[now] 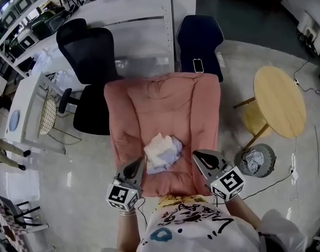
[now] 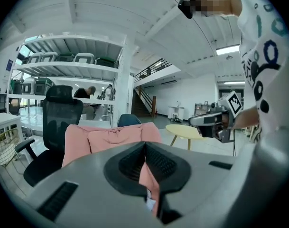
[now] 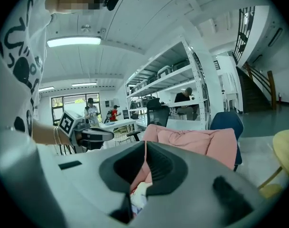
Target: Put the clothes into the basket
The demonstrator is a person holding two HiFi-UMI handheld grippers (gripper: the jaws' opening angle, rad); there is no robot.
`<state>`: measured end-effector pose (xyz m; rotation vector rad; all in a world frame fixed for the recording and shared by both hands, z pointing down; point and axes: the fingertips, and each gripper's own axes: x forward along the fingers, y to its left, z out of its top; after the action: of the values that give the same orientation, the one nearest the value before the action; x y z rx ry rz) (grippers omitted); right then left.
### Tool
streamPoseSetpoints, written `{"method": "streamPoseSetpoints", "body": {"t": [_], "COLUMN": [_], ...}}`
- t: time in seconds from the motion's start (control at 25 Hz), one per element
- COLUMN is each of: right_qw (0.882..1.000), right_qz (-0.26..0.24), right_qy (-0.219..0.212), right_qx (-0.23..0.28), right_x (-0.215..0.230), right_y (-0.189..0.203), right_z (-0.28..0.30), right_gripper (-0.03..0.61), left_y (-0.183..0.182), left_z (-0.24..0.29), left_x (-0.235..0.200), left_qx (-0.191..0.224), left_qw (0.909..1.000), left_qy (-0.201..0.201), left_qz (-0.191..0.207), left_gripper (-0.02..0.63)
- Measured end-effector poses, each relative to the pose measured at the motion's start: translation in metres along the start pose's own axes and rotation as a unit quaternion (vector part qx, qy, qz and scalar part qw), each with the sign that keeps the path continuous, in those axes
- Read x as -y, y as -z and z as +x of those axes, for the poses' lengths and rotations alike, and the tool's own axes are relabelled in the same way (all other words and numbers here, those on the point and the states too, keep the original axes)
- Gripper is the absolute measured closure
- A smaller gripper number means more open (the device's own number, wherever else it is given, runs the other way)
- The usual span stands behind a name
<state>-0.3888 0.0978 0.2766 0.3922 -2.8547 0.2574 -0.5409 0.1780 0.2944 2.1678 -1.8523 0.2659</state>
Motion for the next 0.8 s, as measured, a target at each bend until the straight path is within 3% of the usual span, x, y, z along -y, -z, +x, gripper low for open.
{"method": "streamPoseSetpoints", "body": {"t": [0.12, 0.6, 0.8], "right_qw": [1.000, 0.996, 0.994], "right_qz": [0.012, 0.047, 0.045], "right_qy": [0.013, 0.071, 0.077], "right_qx": [-0.007, -0.032, -0.061], "right_x": [0.009, 0.017, 0.011], "right_y": [0.010, 0.025, 0.053], "right_z": [0.012, 0.048, 0.061], "right_gripper": [0.549, 0.549, 0.549], "left_y": [0.006, 0.035, 0.069], "left_z": [0.008, 0.044, 0.057], "left_x": [-0.009, -0.027, -0.041], "left_qx": [-0.009, -0.049, -0.072], "left_qw": [0.9999, 0.9904, 0.9878], "left_qy": [0.012, 0.129, 0.134], "left_qz": [0.001, -0.012, -0.035], "left_gripper": [0.600, 0.600, 0.598]}}
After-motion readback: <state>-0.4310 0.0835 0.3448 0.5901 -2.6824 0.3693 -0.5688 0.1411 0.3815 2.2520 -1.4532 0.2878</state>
